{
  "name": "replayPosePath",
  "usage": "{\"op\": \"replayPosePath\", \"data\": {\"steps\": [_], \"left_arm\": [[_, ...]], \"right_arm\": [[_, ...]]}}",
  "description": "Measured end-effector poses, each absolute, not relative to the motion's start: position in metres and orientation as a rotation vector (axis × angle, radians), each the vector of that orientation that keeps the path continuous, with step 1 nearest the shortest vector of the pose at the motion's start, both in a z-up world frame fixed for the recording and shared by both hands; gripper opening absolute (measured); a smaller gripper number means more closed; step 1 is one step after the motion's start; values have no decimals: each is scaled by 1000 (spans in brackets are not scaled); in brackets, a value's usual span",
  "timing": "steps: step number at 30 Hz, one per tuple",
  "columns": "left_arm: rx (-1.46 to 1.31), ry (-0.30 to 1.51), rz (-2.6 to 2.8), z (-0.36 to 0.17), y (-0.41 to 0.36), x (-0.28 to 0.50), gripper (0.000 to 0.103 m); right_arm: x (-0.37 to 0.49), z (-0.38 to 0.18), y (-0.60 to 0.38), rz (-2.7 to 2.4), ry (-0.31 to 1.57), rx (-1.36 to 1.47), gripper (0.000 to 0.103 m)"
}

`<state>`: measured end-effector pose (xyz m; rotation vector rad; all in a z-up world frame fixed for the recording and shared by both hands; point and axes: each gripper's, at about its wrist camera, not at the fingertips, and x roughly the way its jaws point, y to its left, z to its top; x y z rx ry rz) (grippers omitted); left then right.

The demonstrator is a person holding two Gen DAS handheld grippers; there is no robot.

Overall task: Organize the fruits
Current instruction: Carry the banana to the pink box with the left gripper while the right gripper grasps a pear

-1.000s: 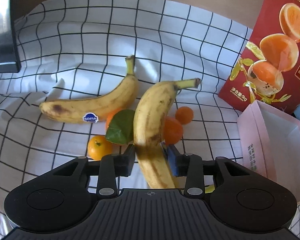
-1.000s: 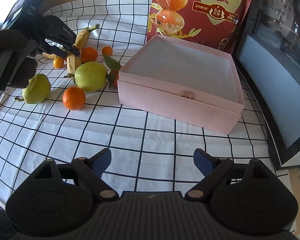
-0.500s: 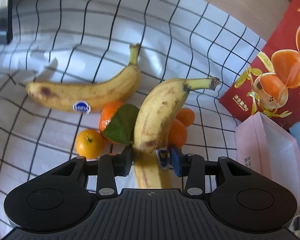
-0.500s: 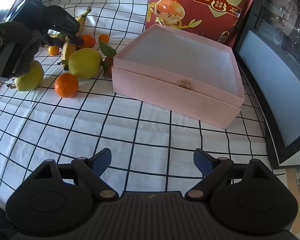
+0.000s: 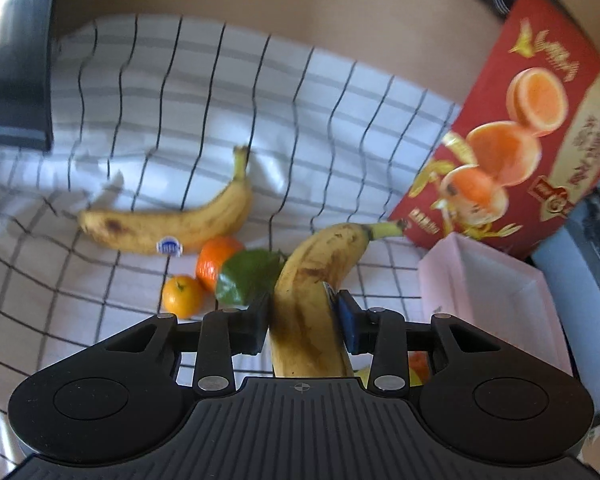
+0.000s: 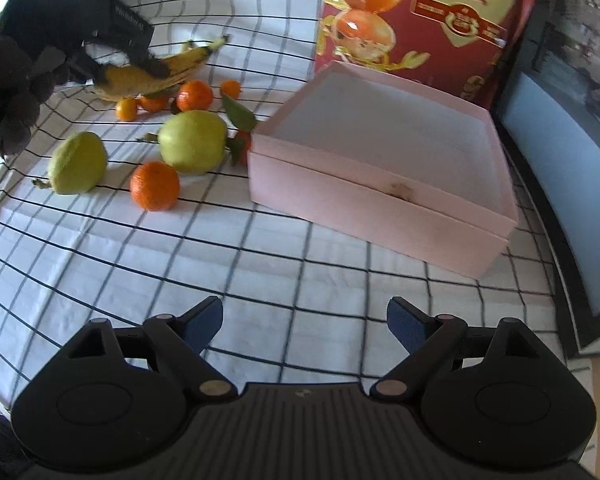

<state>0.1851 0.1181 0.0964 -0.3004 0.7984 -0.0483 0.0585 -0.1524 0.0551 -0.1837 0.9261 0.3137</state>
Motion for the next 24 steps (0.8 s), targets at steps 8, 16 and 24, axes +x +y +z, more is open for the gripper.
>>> {"op": "replayPosePath", "data": {"steps": [8, 16, 24], "left_arm": [[-219, 771, -58, 110, 113, 136, 40], [-296, 742, 54, 120, 154, 65, 41], [-389, 726, 181, 116, 207, -2, 41]], "right_arm": [[58, 60, -128, 403, 894, -223, 90], [60, 76, -95, 589, 811, -240, 90], [49, 78, -10, 806, 555, -560, 89]]}}
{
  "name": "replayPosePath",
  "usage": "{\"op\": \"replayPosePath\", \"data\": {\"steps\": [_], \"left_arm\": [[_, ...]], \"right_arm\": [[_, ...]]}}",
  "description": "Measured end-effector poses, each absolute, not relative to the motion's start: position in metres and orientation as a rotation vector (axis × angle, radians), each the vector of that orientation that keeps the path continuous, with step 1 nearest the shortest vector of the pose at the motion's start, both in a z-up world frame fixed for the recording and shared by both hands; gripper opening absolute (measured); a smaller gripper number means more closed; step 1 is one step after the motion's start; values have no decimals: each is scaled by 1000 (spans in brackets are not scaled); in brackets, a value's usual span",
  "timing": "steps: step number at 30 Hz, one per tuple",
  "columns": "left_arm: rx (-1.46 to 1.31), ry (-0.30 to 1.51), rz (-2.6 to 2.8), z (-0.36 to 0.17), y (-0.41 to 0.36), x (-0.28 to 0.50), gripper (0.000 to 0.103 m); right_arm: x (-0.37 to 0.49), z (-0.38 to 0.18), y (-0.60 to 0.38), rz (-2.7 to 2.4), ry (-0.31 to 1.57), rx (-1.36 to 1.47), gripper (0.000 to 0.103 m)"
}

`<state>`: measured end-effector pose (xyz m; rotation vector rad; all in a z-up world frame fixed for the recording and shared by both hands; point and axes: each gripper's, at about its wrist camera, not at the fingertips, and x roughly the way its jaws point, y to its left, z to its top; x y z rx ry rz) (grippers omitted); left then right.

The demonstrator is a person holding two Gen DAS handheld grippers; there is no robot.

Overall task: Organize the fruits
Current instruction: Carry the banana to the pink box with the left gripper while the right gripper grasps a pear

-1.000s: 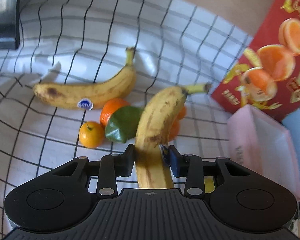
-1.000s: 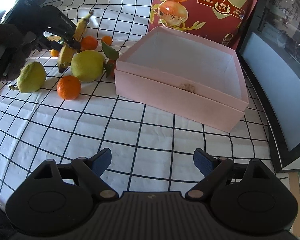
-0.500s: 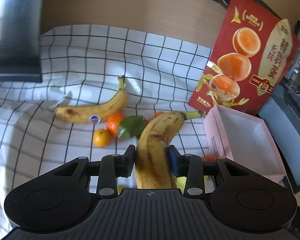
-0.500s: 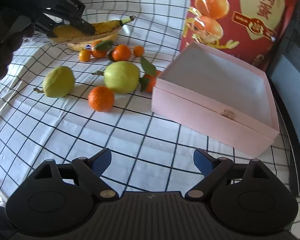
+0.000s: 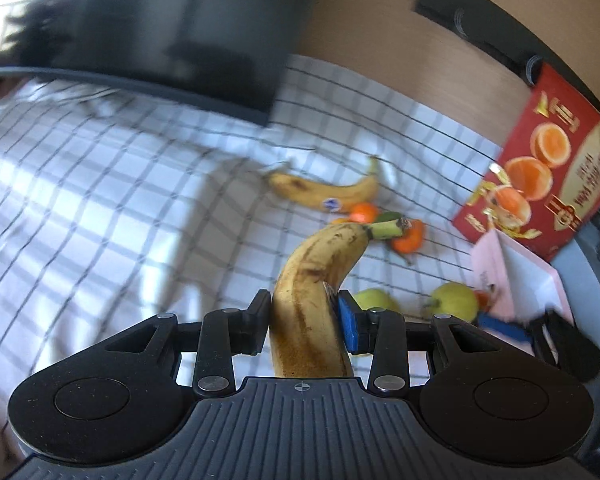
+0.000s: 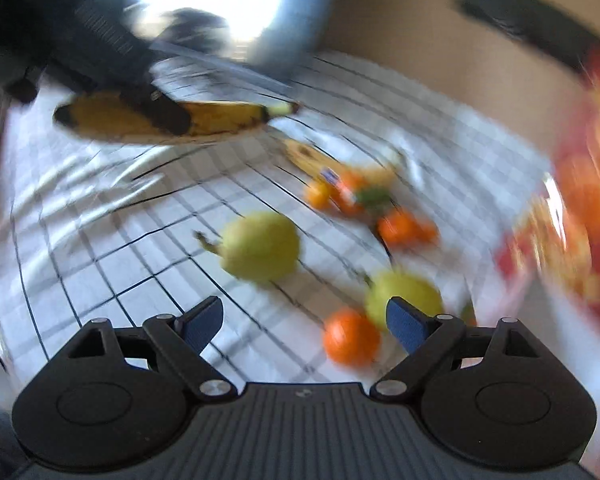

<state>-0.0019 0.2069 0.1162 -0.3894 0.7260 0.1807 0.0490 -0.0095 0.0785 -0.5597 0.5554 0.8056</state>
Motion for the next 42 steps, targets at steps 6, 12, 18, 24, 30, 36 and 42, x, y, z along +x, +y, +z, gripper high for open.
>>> {"op": "replayPosePath", "data": {"steps": [6, 12, 18, 24, 30, 36, 42], "left_arm": [[-473, 715, 215, 99, 230, -34, 41], [-546, 713, 234, 81, 240, -48, 41], [-578, 724, 225, 70, 246, -48, 41], [-558, 741, 193, 69, 245, -38, 41], [-487, 728, 108, 84, 229, -15, 41], [-376, 673, -69, 121, 181, 33, 41], [-214, 645, -288, 149, 84, 113, 41]], "right_arm": [[45, 54, 42, 912, 315, -1023, 77], [63, 45, 77, 991, 388, -1100, 68], [80, 39, 97, 986, 462, -1116, 66], [108, 47, 114, 992, 625, -1027, 66], [120, 73, 80, 936, 789, -739, 64], [102, 127, -13, 824, 805, -437, 64], [89, 161, -120, 556, 761, -270, 64]]}}
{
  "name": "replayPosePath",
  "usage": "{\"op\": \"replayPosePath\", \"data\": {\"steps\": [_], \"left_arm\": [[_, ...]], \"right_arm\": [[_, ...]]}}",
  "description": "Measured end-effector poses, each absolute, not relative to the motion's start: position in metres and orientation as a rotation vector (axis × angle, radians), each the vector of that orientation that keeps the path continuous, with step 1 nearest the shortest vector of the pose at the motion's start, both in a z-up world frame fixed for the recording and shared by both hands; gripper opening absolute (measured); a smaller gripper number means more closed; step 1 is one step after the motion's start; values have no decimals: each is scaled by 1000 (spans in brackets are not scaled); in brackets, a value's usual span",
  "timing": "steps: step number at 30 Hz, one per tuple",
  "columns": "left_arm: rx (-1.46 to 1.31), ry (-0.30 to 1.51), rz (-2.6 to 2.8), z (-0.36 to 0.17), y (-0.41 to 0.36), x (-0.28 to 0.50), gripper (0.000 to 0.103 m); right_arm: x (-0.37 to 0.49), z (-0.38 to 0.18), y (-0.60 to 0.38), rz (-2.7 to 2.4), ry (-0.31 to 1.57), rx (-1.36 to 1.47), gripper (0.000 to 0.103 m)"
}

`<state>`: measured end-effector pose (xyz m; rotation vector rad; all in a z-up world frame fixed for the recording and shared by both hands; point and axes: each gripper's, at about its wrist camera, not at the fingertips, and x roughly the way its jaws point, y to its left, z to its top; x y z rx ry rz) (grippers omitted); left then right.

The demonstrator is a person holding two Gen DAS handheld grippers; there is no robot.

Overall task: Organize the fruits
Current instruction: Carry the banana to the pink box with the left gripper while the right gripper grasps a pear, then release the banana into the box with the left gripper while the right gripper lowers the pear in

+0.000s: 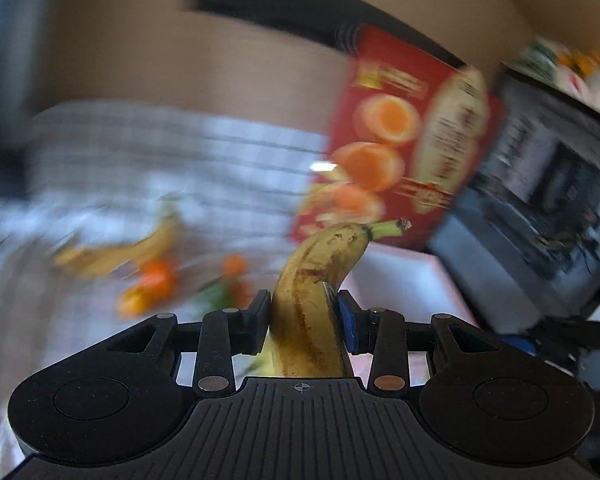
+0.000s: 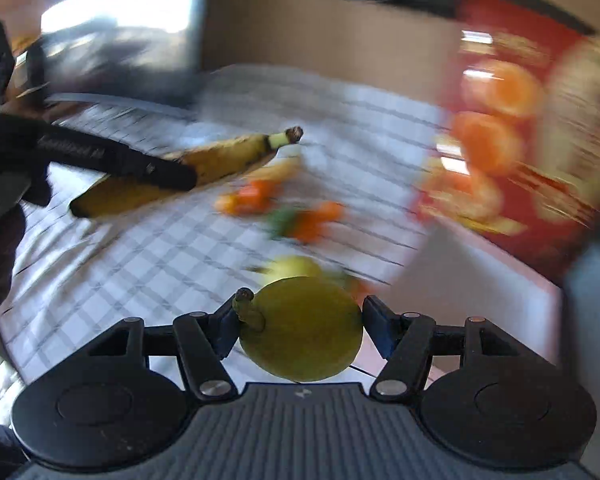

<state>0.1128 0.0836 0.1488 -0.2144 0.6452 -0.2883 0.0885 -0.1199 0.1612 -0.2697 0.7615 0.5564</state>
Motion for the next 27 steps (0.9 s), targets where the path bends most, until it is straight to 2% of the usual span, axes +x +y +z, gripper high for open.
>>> {"op": "replayPosePath", "data": {"steps": [4, 9, 14, 22, 27], "left_arm": [[-155, 731, -349, 140, 11, 166, 41], [1, 866, -270, 105, -71, 214, 41], [243, 873, -118, 67, -127, 234, 41], [405, 959, 54, 26, -135, 243, 41], [328, 960, 93, 28, -128, 245, 41]], "right_arm": [[80, 164, -186, 393, 755, -191, 64], [77, 150, -253, 281, 774, -47, 64], [74, 129, -293, 260, 795, 36, 64], [82, 108, -316, 290, 820, 101, 64], [89, 98, -322, 303, 845, 121, 64]]}}
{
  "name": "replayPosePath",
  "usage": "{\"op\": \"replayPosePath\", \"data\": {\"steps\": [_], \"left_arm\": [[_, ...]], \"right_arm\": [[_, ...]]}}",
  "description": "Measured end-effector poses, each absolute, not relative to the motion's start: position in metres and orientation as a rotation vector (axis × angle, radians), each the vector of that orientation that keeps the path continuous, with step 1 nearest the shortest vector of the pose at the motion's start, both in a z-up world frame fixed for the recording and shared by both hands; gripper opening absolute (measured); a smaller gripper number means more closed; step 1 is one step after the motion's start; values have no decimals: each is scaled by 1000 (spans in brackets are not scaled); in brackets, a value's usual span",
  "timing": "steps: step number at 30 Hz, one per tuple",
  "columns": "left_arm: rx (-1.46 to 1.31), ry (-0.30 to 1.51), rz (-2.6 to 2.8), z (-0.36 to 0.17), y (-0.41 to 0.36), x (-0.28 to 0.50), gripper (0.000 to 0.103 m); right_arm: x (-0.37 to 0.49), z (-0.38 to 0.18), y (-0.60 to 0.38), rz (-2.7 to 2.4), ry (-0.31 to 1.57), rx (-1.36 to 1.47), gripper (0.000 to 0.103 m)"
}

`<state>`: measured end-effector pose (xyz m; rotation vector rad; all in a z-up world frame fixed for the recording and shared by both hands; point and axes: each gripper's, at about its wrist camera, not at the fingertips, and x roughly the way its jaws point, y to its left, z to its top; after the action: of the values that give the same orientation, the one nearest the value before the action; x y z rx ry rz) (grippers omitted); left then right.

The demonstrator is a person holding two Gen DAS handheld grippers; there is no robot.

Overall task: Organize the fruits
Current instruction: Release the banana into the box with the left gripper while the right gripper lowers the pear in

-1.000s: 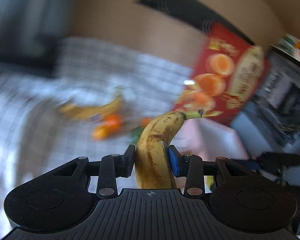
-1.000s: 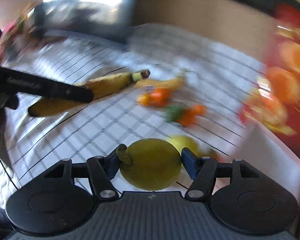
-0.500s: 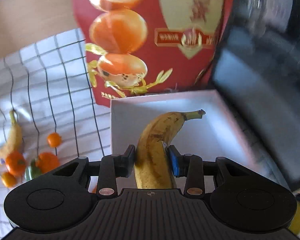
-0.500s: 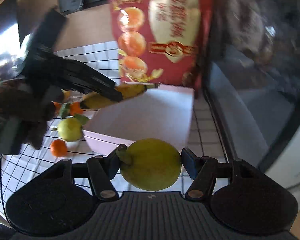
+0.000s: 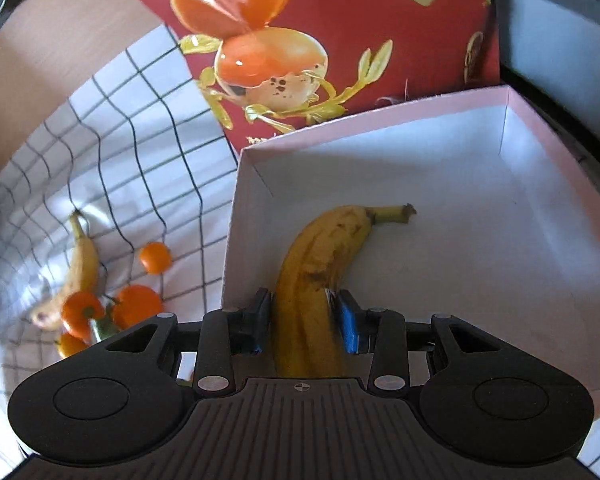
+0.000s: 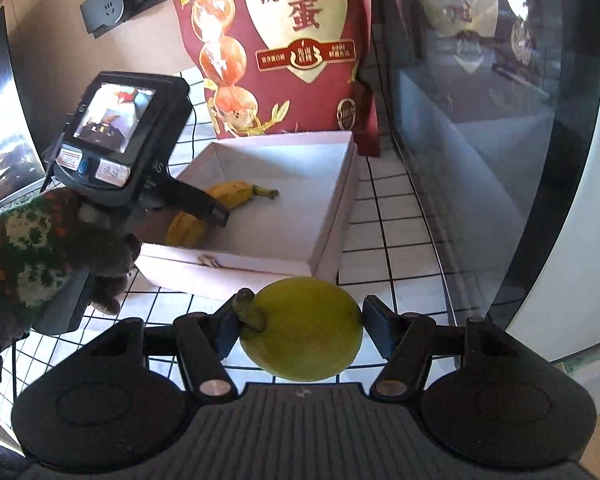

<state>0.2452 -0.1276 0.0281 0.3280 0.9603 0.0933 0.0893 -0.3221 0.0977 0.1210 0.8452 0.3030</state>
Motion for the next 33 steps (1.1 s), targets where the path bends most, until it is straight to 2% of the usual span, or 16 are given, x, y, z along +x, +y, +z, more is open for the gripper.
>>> {"op": "replayPosePath", "data": {"steps": [3, 8, 12, 16, 22, 33], "left_arm": [[179, 967, 0, 41, -110, 242, 39], [35, 833, -65, 86, -82, 217, 38], [-74, 807, -49, 105, -47, 202, 38], [-184, 835, -102, 102, -12, 181, 37], [-216, 884, -229, 86, -10, 146, 37], [-212, 872, -273, 86, 8, 97, 37]], "right_arm": [[94, 94, -323, 311, 851, 128, 64], [89, 95, -324, 316, 846, 144, 64], [86, 99, -321, 326, 841, 149, 64], [91, 115, -313, 359, 796, 162, 64], [135, 135, -298, 439, 781, 270, 64], [267, 96, -231, 450, 935, 415, 64]]}}
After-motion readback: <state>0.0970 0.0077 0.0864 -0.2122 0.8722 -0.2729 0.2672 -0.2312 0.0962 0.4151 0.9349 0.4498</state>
